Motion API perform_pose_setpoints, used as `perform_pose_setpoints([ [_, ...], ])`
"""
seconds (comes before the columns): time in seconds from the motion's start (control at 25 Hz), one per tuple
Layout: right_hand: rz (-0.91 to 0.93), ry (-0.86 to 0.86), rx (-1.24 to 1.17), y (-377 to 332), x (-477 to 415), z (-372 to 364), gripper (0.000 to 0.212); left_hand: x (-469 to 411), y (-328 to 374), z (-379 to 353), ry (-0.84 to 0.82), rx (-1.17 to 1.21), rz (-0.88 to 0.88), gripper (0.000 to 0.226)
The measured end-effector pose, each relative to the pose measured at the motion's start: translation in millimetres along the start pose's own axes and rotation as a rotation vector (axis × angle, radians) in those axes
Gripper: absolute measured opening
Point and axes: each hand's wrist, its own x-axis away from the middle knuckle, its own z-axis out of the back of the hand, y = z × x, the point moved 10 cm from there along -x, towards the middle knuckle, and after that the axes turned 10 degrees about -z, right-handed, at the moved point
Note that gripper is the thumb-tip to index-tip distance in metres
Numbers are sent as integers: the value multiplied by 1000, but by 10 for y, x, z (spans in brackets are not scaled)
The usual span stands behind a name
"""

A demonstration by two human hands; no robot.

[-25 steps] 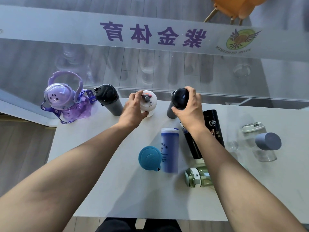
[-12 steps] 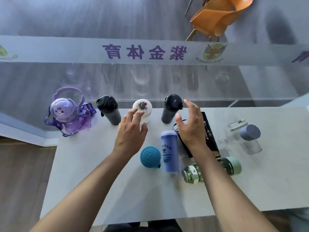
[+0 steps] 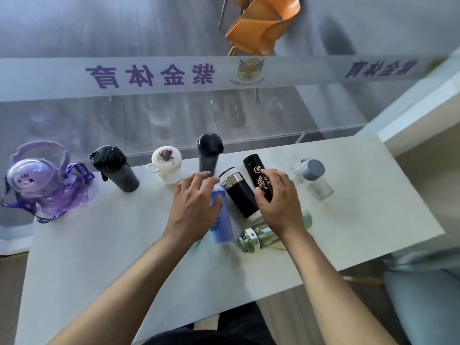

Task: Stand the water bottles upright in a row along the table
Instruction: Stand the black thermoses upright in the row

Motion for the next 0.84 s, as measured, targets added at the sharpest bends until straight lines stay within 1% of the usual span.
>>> perform_pose_setpoints([
  [0.12,-18,-2,-41,294,-77,56,44,-47,209,-207,-24,-6,-9,43],
  [0.2,-22,-40,-55,473,-181,-2,44,-103,302,-408,-48,-34,4,41],
  [0.32,7,-142,-66,666,-324,-173,44,-170,379,-707,-98,-73,98,36],
  [0.4,49,-230,-79,793,-385,-303,45,-186,444,-910,-135,-110,178,36],
  [0.48,62,-305,-85,922,-443,-422,46,-200,509,-1075,-158,-145,230,39],
  [0.56,36,-386,-74,1029,-539,-534,48,-253,516,-1233,-194,-147,291,43],
  [0.68,51,-530,-24,1057,-611,-712,52,-339,471,-1543,-305,-130,376,54],
  [0.84,59,-581,48,1026,-813,-869,53,-535,424,-1931,-382,-95,375,65],
])
